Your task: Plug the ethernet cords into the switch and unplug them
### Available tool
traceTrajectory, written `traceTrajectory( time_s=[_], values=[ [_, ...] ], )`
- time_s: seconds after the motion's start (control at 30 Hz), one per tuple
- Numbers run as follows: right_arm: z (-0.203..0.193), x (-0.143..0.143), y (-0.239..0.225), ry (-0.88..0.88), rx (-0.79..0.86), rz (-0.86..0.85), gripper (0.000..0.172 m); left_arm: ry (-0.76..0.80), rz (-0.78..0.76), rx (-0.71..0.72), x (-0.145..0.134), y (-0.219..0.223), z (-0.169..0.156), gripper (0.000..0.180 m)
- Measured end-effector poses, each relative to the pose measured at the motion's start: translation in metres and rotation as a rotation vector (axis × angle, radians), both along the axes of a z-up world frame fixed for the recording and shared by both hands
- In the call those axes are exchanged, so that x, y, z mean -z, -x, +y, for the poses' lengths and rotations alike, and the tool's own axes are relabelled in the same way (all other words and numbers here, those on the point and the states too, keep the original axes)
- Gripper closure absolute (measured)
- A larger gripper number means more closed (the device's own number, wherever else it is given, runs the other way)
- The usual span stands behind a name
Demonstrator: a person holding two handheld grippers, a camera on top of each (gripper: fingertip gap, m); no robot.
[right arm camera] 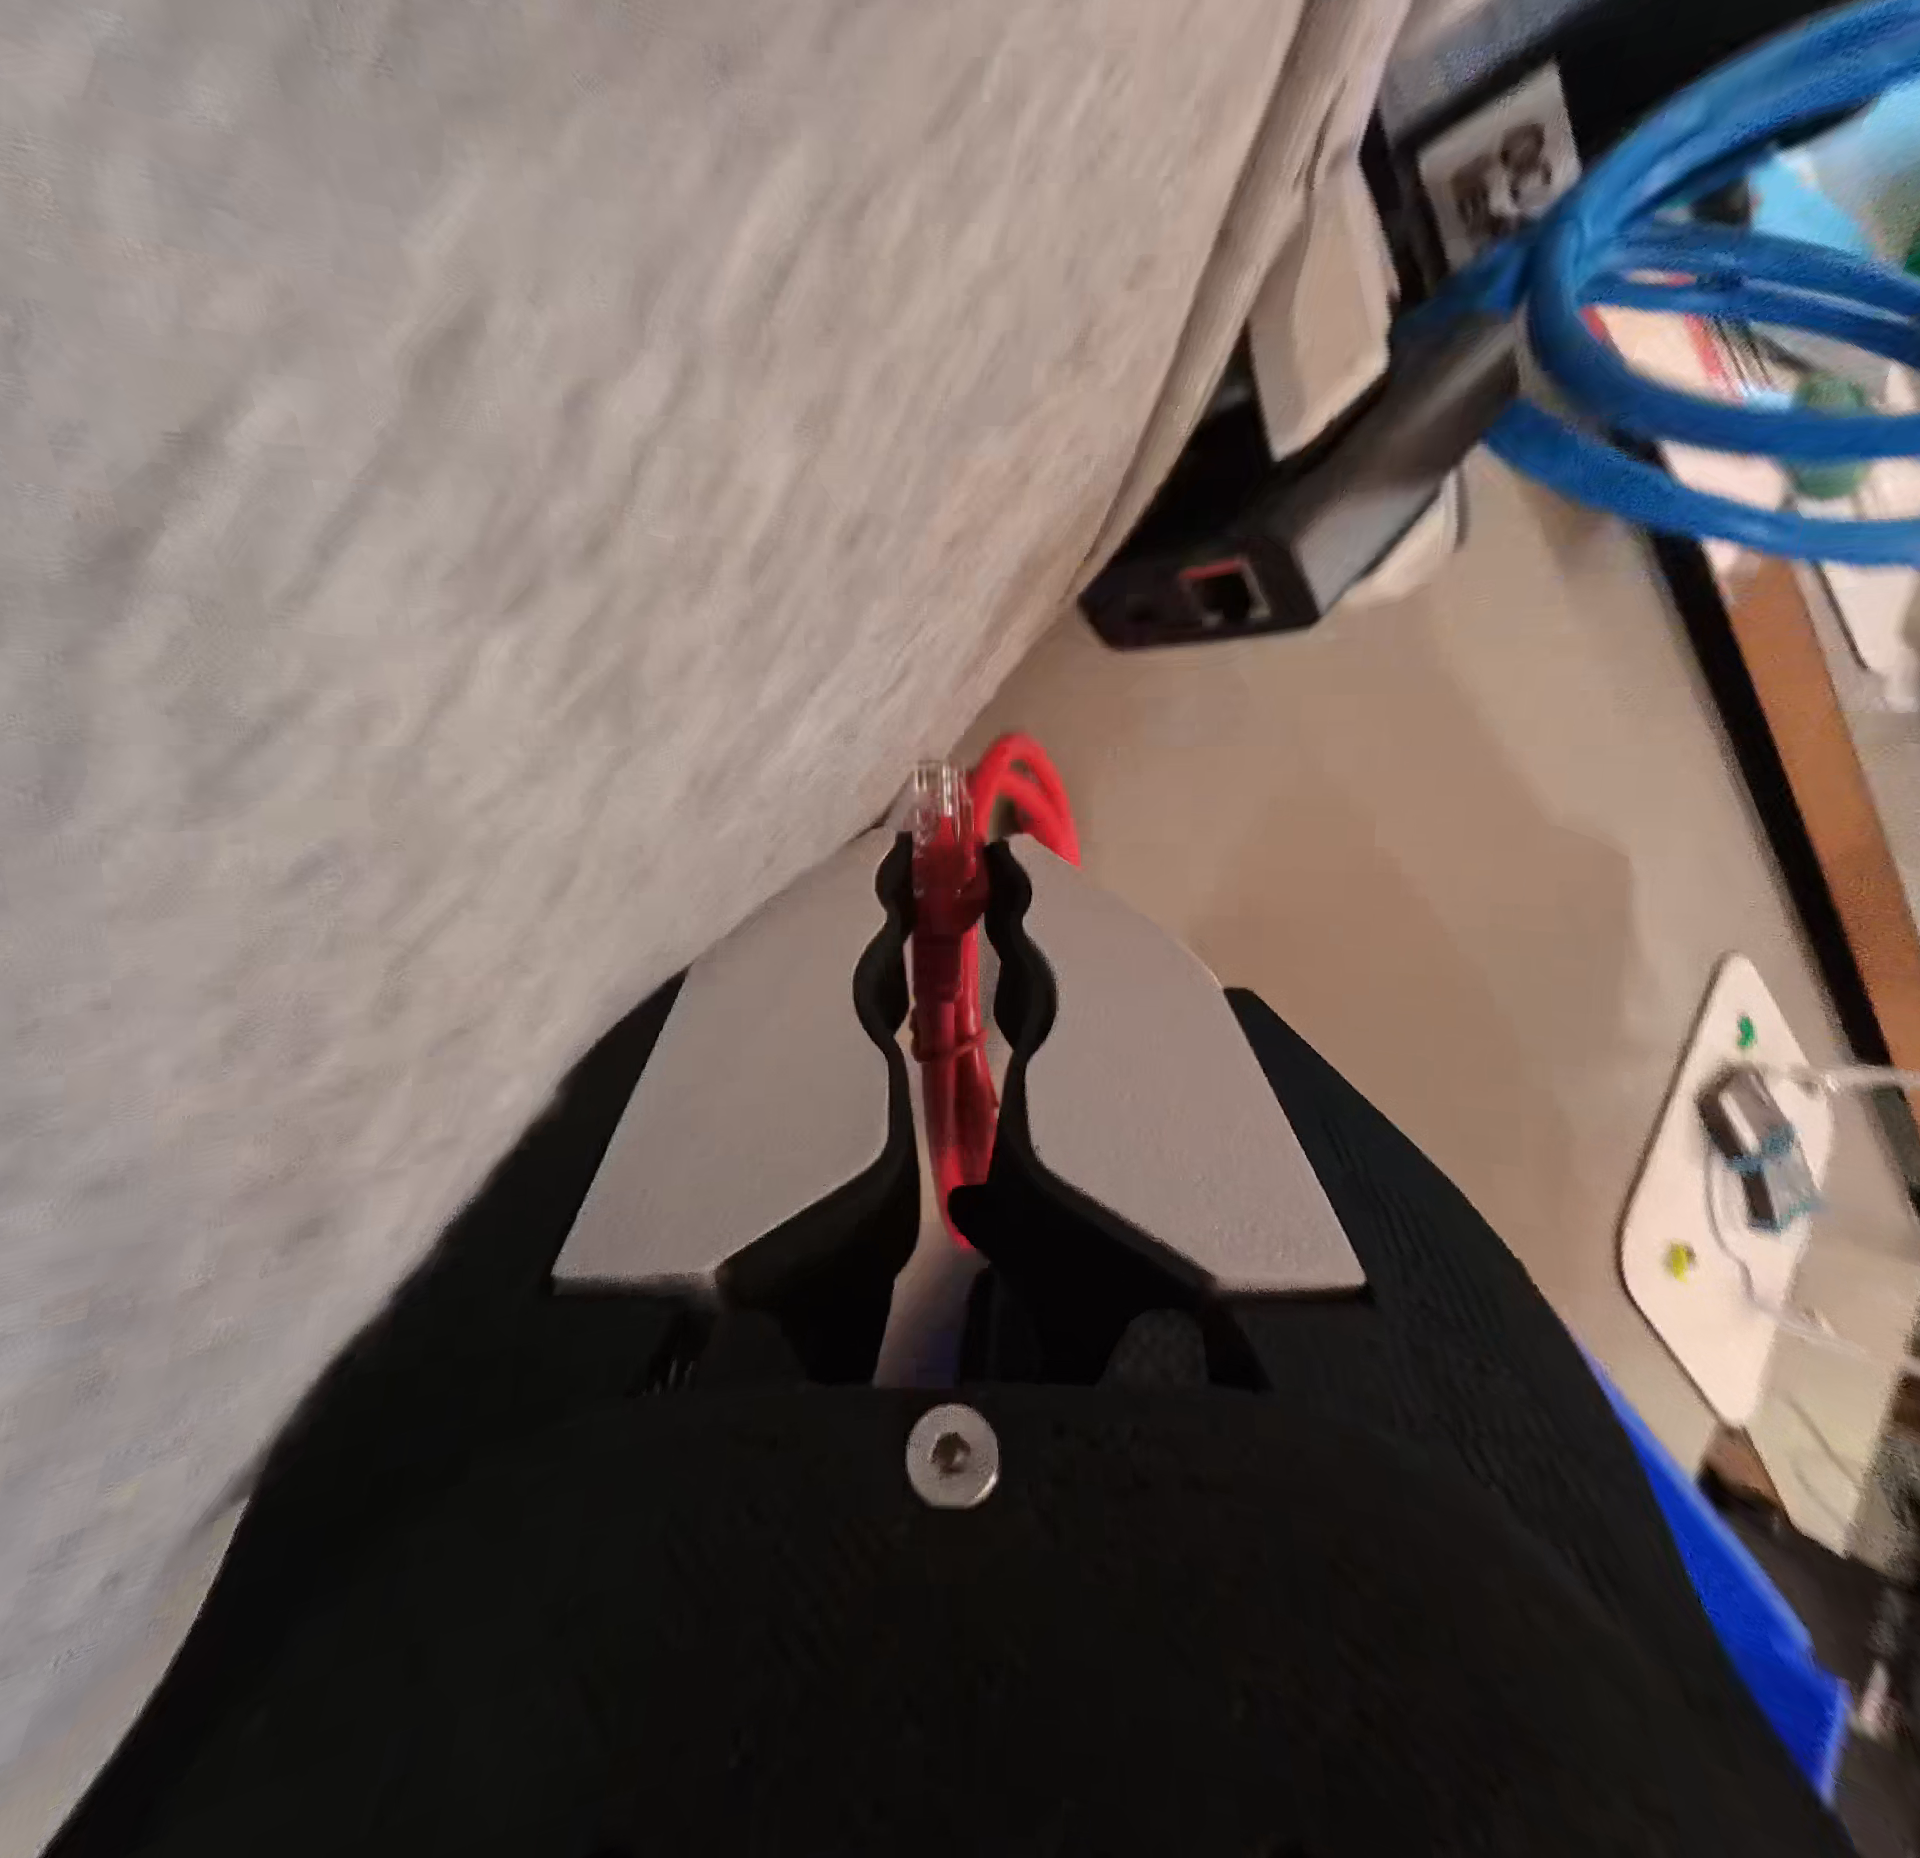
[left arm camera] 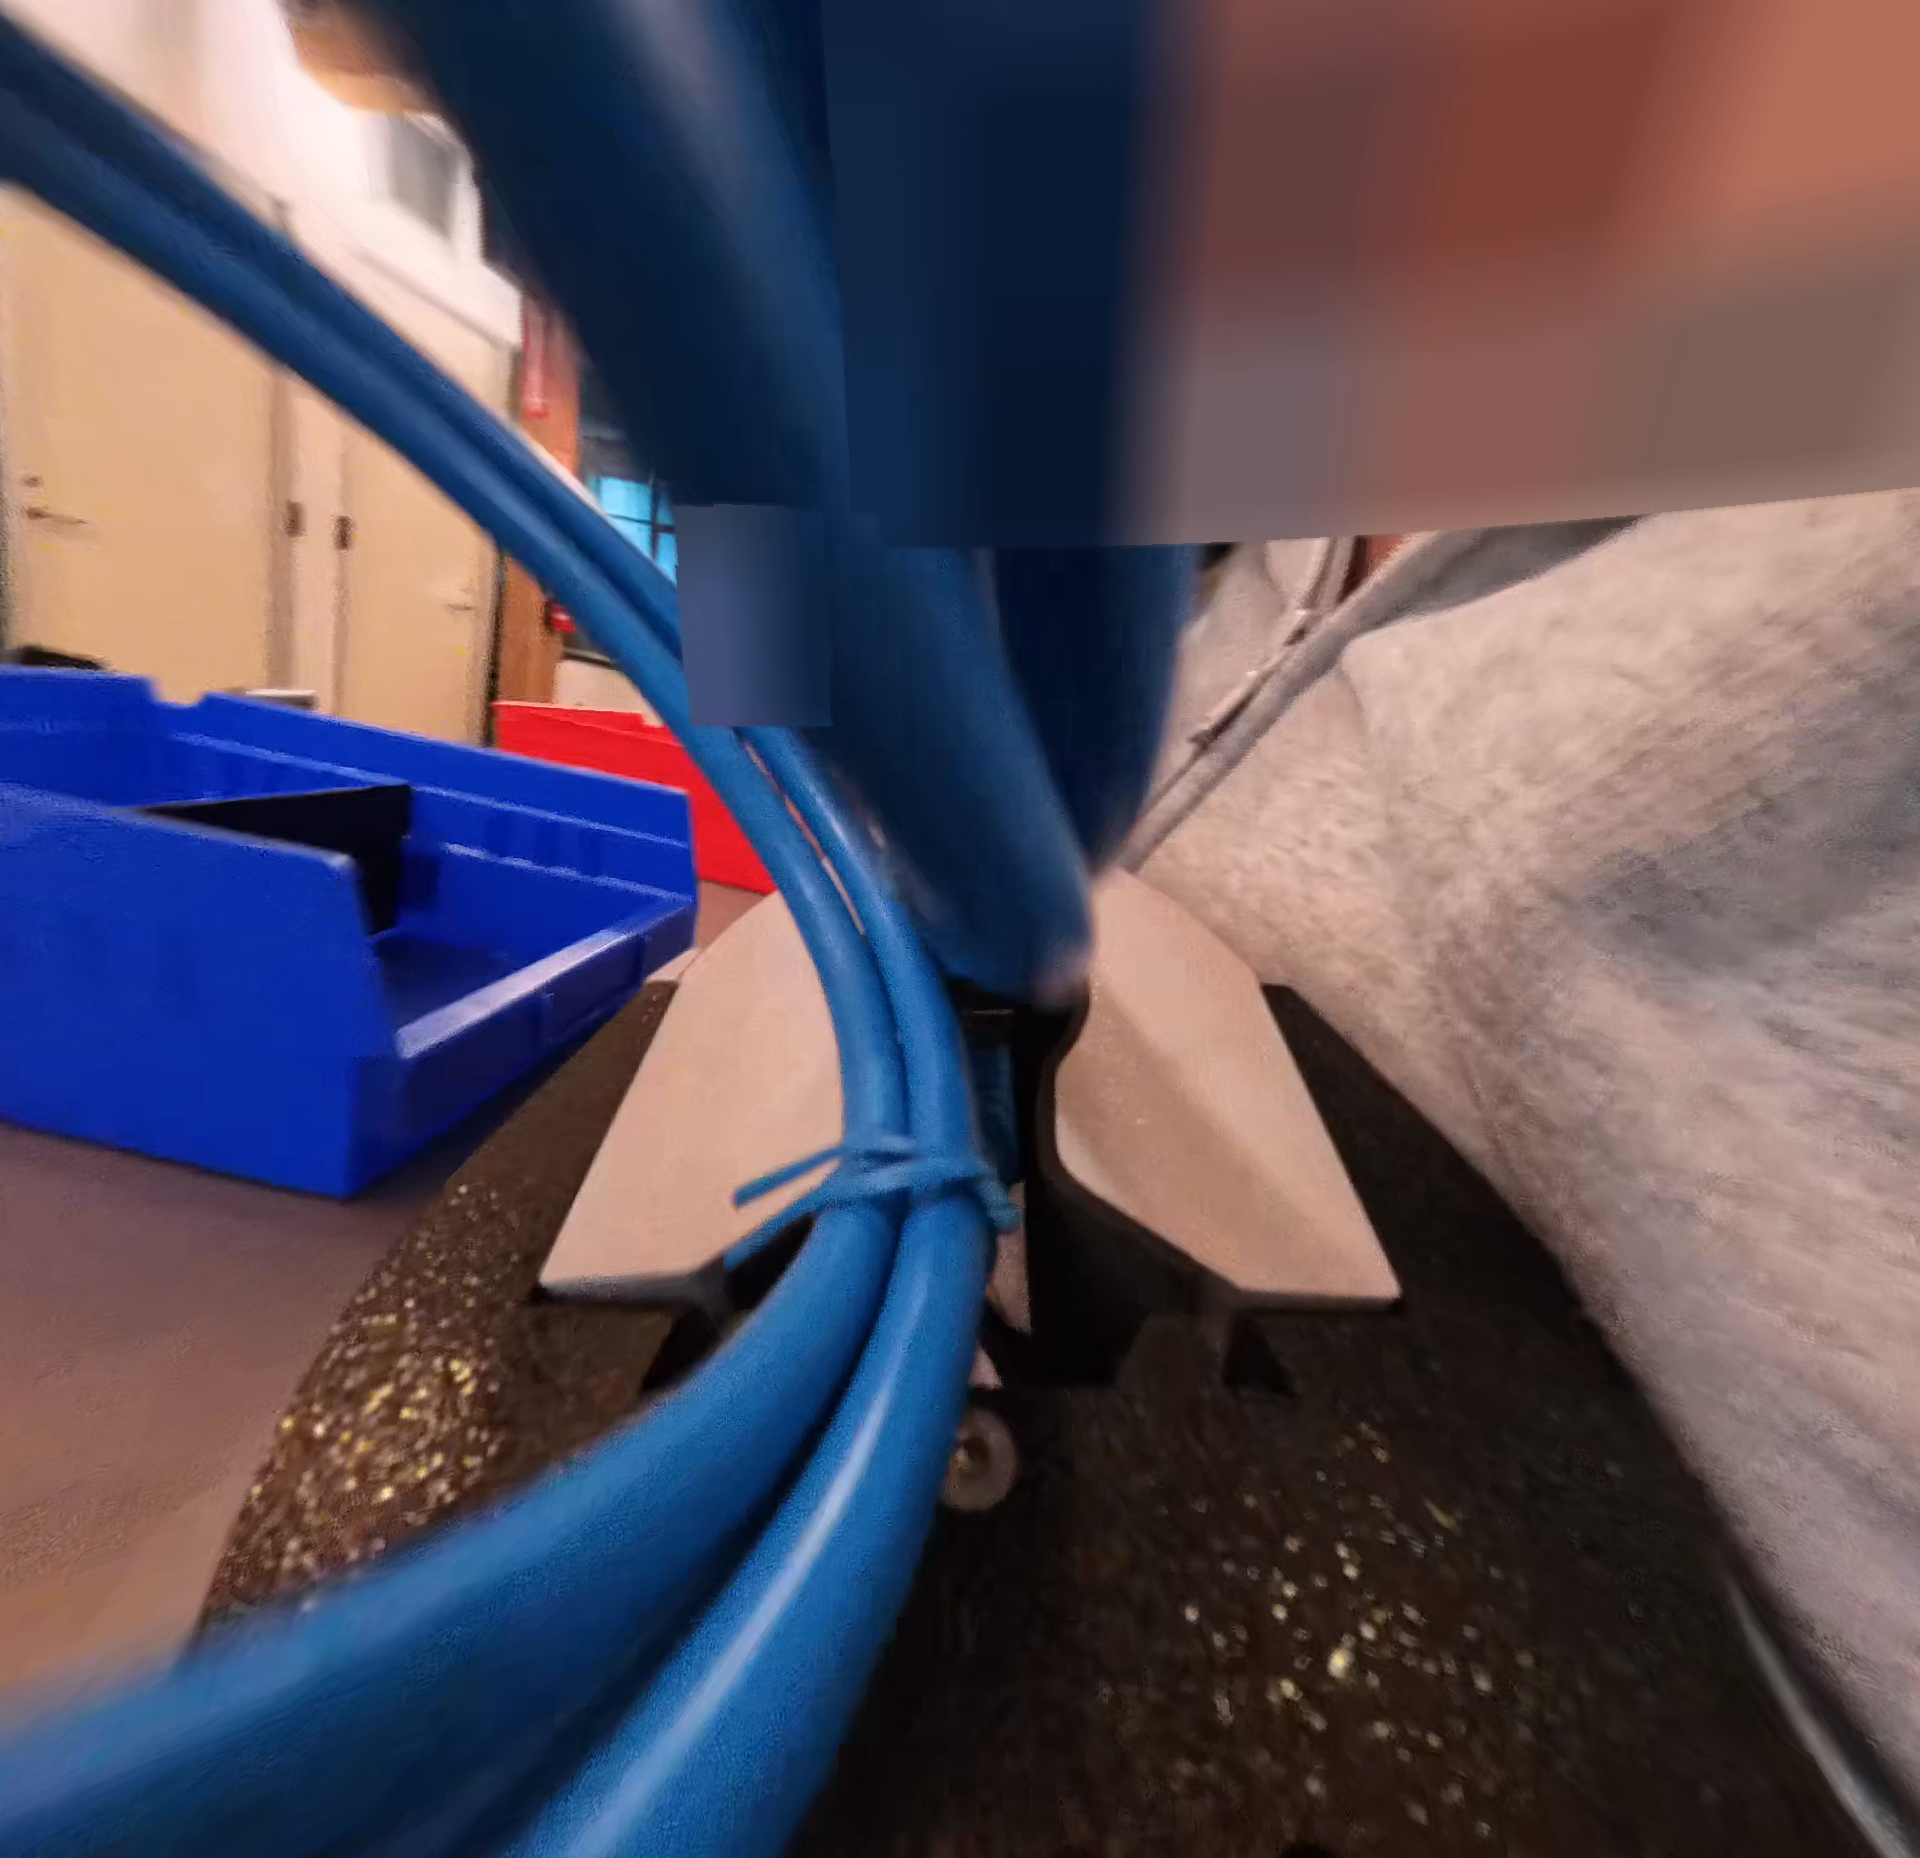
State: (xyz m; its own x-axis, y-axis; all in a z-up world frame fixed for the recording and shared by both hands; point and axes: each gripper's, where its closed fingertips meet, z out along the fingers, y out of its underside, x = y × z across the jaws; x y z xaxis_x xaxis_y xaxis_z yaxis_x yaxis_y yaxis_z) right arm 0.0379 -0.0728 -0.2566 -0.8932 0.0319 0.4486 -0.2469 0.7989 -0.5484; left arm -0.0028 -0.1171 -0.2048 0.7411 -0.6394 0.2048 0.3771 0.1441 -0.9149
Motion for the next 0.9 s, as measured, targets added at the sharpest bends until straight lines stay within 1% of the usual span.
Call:
traceTrajectory(
  time_s=[0.03,0.1,0.23,0.33,0.47,0.57,0.63,0.73,0.8,0.87,0.9],
  values=[
    [0.005,0.001,0.001,0.022,0.039,-0.013,0.160,0.019,0.009,-0.033,0.004,0.003,0.002,0.159],
    [0.010,-0.001,0.005,0.092,0.112,-0.037,0.159,0.038,0.051,-0.038,0.008,-0.001,0.009,0.159],
    [0.017,-0.018,0.015,0.188,0.216,0.066,0.159,0.017,0.173,-0.089,0.004,0.010,0.020,0.159],
    [0.024,-0.043,0.015,0.266,0.295,0.172,0.159,-0.011,0.258,-0.098,-0.005,0.013,0.028,0.159],
    [0.048,-0.089,0.008,0.346,0.431,0.385,0.159,-0.065,0.306,-0.150,-0.019,0.019,0.042,0.159],
    [0.087,-0.131,-0.009,0.338,0.574,0.578,0.159,-0.101,0.324,-0.163,-0.030,0.024,0.055,0.159],
    [0.120,-0.162,-0.031,0.299,0.676,0.705,0.159,-0.112,0.344,-0.183,-0.036,0.026,0.066,0.159],
    [0.177,-0.201,-0.070,0.263,0.850,0.812,0.159,-0.121,0.390,-0.212,-0.040,0.025,0.081,0.159],
    [0.219,-0.215,-0.095,0.242,0.966,0.829,0.159,-0.127,0.404,-0.234,-0.040,0.023,0.089,0.159],
    [0.260,-0.216,-0.117,0.213,1.073,0.789,0.160,-0.142,0.398,-0.238,-0.042,0.018,0.095,0.159],
    [0.281,-0.212,-0.127,0.184,1.127,0.758,0.159,-0.146,0.393,-0.245,-0.042,0.017,0.097,0.159]
  ],
)
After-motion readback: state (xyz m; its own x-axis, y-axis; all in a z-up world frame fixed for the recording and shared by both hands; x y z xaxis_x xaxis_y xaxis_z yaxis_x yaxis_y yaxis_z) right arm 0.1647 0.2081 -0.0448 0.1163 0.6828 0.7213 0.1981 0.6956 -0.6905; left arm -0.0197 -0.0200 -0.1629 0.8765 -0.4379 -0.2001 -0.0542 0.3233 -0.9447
